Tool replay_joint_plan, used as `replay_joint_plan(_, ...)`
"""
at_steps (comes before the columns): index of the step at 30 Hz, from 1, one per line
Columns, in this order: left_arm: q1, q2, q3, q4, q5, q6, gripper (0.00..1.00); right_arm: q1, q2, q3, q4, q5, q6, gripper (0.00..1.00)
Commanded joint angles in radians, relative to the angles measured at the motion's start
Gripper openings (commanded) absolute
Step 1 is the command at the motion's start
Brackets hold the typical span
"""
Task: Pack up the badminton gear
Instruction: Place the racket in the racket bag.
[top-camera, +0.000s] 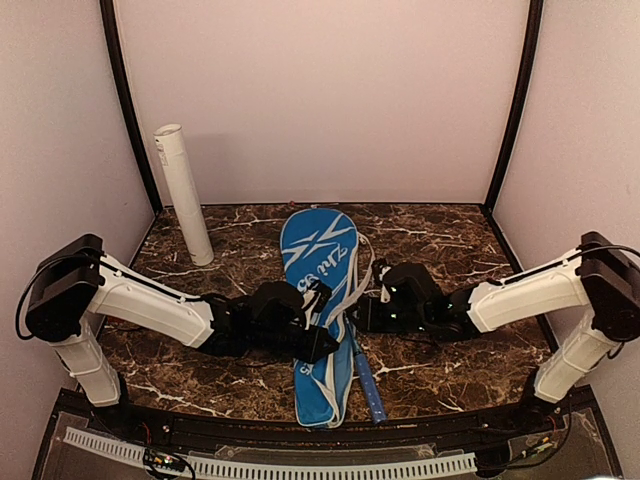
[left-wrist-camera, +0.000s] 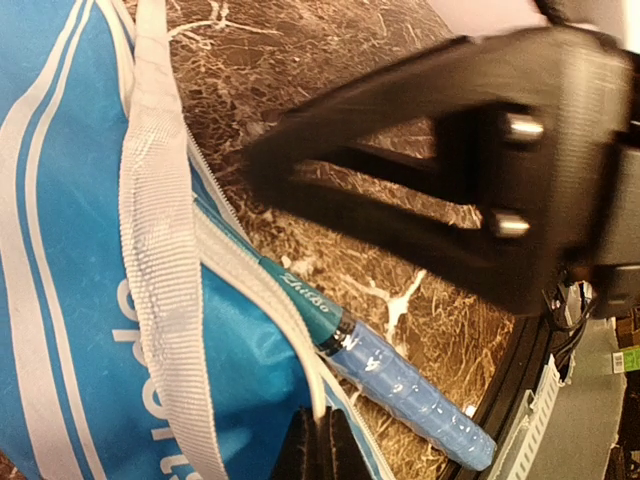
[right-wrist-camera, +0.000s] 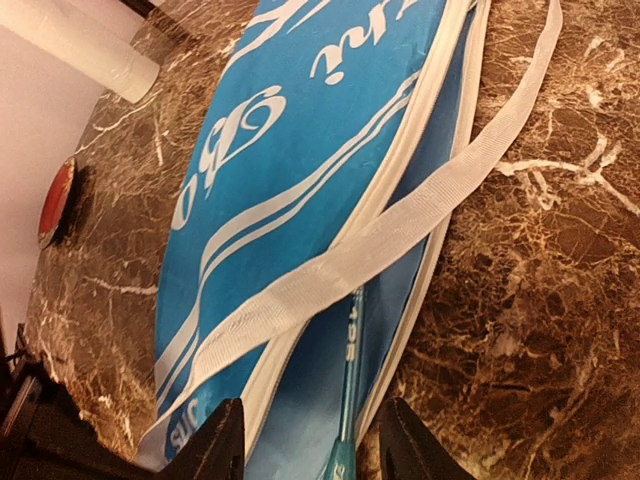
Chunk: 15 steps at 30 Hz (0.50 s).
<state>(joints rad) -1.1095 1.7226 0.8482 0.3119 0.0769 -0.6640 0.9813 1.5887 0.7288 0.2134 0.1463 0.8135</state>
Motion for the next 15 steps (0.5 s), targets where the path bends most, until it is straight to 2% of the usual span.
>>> replay_joint_plan(1,0.000,-0.029,-0.005,-0.023,-0.062,-0.022,0.00,-0.003,-0.125,-0.071,-0.045,-0.064,-0.031,0.48)
replay_joint_plan(6,0.000,-0.027,-0.005,-0.025,-0.068,-0.029,0.00,-0.003,-0.267,-0.182,-0.072,-0.173,-0.035,0.51)
replay_joint_plan(10,0.000,-0.024,-0.005,-0.022,-0.073,-0.035,0.00,0.009,-0.339,-0.234,-0.132,-0.260,-0.031,0.50)
replay_joint_plan(15,0.000,-0.023,-0.004,-0.019,-0.071,-0.039,0.00,0.068,-0.431,-0.343,-0.115,-0.309,0.079,0.49)
